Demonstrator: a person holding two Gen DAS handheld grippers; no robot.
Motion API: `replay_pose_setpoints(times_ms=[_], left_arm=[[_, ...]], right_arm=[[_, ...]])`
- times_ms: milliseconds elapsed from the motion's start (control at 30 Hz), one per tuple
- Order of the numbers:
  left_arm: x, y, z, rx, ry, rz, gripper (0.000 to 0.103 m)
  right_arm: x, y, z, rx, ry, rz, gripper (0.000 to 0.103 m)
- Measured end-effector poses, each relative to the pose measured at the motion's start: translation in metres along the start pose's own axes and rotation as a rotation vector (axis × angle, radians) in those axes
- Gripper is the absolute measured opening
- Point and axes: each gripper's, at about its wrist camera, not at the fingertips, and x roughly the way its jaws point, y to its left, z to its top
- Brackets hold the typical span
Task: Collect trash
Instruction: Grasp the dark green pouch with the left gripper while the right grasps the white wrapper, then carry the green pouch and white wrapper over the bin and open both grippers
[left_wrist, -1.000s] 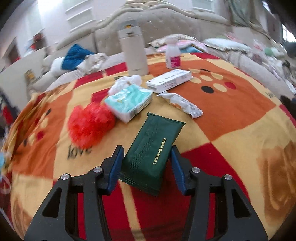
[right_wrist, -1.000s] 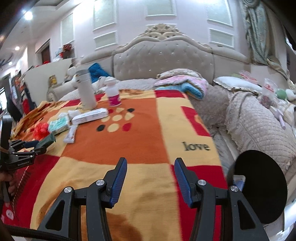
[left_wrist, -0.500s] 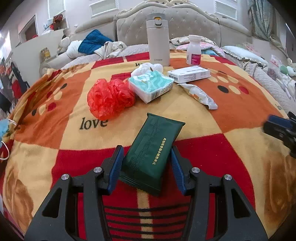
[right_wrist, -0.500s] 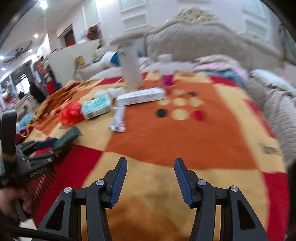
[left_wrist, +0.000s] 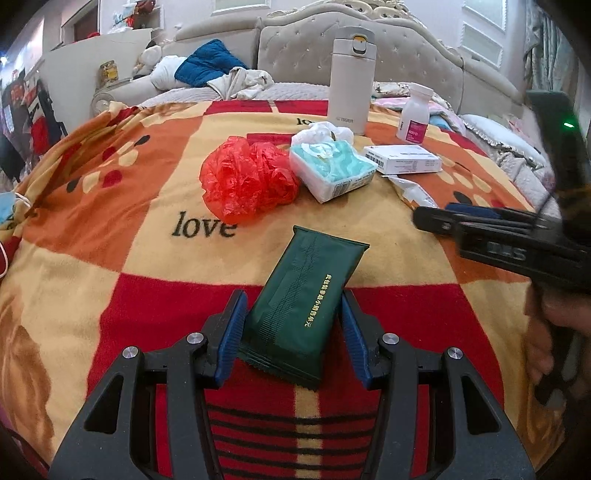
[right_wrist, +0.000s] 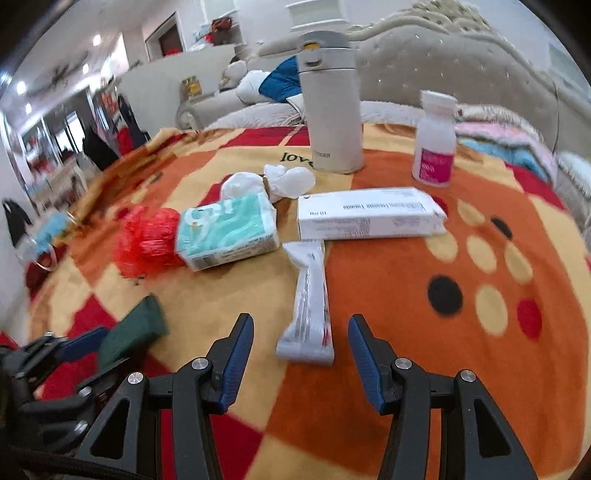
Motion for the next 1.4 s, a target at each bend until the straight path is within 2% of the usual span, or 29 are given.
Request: replay_pose_setpoints(times_ms=[67,100,133,300,533,767,900,1067,1400], left_arm=[[0.002,0.001,0.001,0.0,0.007,0.0,0.048],[0.003,0.001,0.001,-0.002,0.011,0.0,0.048],[0.003,0.001,0.001,-0.004,0.014,-0.001,0.048],[0.005,0.002,0.002,-0.005,0.022,0.002,0.048],[0.005,0.001,0.002,0.0,0.02,-0.004,0.048],[-0.012,-0.011,-0.003,0.008,-0.016,-0.067,0.048],[-0.03,-0.05,-0.01,0.023,-0.019,-0.143,0.048],[-0.047,-0.111,-0.011,0.092,-0.031,-0.223,0.048],[-0.065,-0.206,-0.011,0.21,-0.035,-0.303,0.048]], right_arm=[[0.007,0.0,0.004,-0.004,0.022,0.008,0.047],[0.01,0.001,0.006,-0.012,0.029,-0.013,0.029],[0.011,0.0,0.006,-0.013,0.034,-0.026,0.026],[-0.014,-0.007,-0.007,-0.036,0.01,-0.001,0.024],[-0.103,-0.042,-0.058,-0.017,-0.055,0.01,0.022],[-0.177,-0.088,-0.119,0.057,-0.155,0.028,0.022],[-0.193,-0.108,-0.144,0.132,-0.198,0.025,0.022],[-0.215,-0.12,-0.151,0.139,-0.242,0.022,0.021],[-0.242,-0.149,-0.168,0.213,-0.29,-0.015,0.021]])
